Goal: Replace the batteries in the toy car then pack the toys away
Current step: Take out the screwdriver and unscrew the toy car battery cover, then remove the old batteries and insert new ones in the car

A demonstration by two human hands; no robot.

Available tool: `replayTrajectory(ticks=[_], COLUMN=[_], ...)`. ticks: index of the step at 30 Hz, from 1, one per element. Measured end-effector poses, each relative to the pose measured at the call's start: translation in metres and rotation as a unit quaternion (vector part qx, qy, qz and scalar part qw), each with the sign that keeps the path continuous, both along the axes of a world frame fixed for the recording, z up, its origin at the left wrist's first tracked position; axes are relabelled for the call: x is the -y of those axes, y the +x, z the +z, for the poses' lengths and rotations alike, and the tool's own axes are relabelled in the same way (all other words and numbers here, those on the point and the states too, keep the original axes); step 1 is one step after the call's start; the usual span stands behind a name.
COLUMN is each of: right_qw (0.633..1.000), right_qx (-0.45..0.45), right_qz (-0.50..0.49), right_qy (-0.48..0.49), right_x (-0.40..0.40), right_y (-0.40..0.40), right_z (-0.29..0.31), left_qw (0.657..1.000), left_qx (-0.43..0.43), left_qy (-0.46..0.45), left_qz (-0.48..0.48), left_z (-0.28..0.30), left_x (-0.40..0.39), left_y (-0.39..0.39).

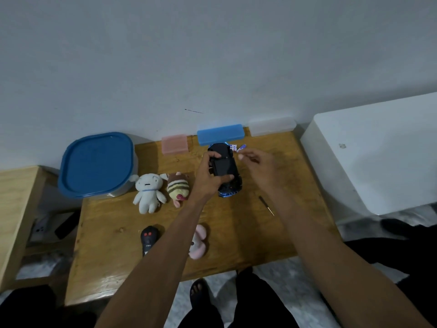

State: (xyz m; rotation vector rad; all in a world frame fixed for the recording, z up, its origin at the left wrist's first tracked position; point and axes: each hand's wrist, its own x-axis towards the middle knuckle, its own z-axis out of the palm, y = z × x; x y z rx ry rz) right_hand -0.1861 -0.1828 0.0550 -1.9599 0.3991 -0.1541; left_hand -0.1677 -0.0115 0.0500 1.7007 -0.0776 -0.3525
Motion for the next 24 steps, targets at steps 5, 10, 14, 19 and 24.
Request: replayTrajectory(ticks=[5, 10, 14, 19, 24], right_qw=[0.991, 0.984, 0.986, 0.987, 0.994], right_qx=[-0.028, -0.048, -0.060, -0.075, -0.046], right_qz=[0.111, 0.130, 0.124, 0.138, 0.054], right_qy=[-0.074, -0.115, -0.092, -0.028, 0.084], right_x=[-0.007, -0.012, -0.017, -0.014, -0.002], right_y=[0.014, 0.017, 0.017, 0.019, 0.018], right_z=[0.007, 0.006, 0.012, 0.029, 0.042], left_qw=[1.000, 0.999, 0.999, 1.000, 1.000], left_qx=[0.019, 0.036, 0.039, 0.017, -0.019], left_qy=[0.011, 0.006, 0.009, 0.011, -0.013], left_qz=[-0.011, -0.010, -0.007, 0.004, 0.002], left_z=[-0.003, -0.006, -0.007, -0.010, -0.009], left_x=[-0.003, -0.007, -0.010, -0.019, -0.025], left_y=[-0.004, -0.009, -0.011, -0.013, -0.013])
